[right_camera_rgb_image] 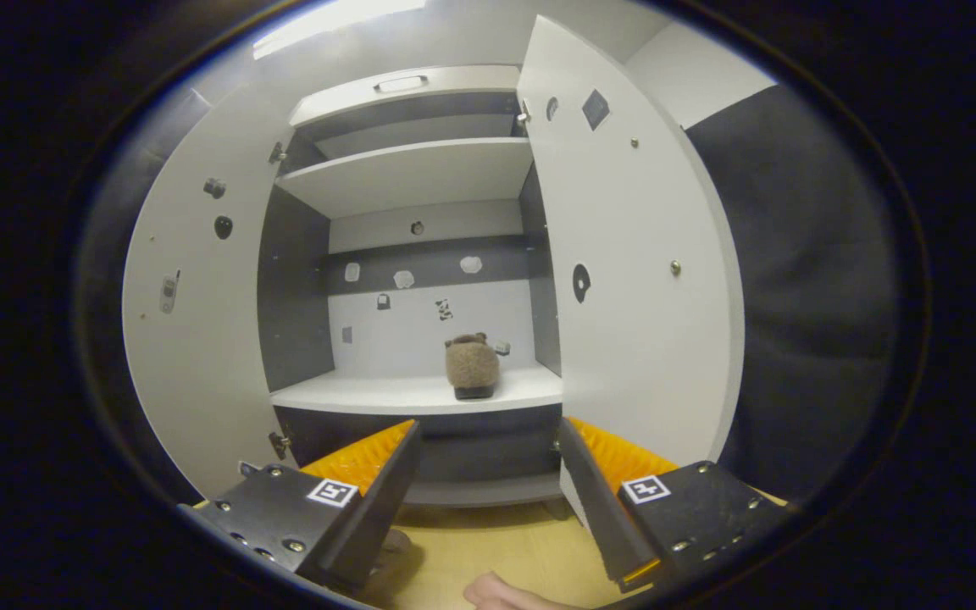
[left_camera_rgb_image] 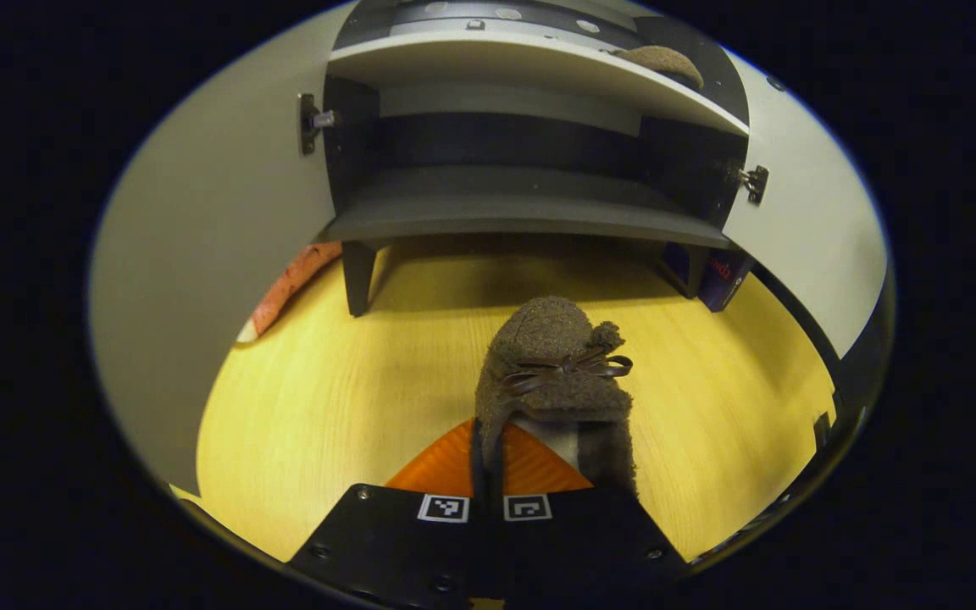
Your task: Grab one shoe with the right hand and put it into the shoe cabinet, grab the other shoe with the left hand and put it into the shoe cabinet; then close the right door with the right hand and the left door with the left hand.
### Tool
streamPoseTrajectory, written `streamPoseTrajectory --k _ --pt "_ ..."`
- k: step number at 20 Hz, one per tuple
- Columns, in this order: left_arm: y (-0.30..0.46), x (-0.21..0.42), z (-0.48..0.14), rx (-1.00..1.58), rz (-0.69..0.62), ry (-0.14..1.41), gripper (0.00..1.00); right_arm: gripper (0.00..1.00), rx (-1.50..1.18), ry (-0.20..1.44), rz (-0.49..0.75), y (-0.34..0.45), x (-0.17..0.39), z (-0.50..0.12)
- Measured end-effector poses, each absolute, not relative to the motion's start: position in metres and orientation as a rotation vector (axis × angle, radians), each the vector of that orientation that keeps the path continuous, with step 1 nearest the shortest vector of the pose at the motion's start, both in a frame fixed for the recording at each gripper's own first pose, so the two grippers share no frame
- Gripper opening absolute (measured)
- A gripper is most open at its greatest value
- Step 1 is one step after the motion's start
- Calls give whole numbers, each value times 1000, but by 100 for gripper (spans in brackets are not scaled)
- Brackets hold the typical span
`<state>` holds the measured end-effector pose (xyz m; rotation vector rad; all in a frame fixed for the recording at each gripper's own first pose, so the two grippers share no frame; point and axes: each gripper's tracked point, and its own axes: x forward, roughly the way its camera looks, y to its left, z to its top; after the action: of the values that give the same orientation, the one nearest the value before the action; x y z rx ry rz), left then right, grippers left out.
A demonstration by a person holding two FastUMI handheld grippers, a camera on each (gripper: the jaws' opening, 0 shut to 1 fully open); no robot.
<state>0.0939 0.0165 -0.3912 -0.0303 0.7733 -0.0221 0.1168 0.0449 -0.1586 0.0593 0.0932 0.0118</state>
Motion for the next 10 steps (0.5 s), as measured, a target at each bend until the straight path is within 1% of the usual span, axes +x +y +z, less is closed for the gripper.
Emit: streamPoseTrajectory --k 1,4,8,9,10 --pt "14 93 -382 -34 -28 763 1 98 62 97 17 46 116 -160" --pt "3 103 -341 -35 -69 632 1 98 70 105 54 53 109 -163" --pt "-1 110 -282 -28 -61 499 1 99 34 97 85 58 99 -161" --pt "-2 114 -265 -32 -61 458 1 96 27 89 97 61 96 -159" --pt "-3 118 -249 -37 -58 423 1 99 14 84 110 63 93 -158"
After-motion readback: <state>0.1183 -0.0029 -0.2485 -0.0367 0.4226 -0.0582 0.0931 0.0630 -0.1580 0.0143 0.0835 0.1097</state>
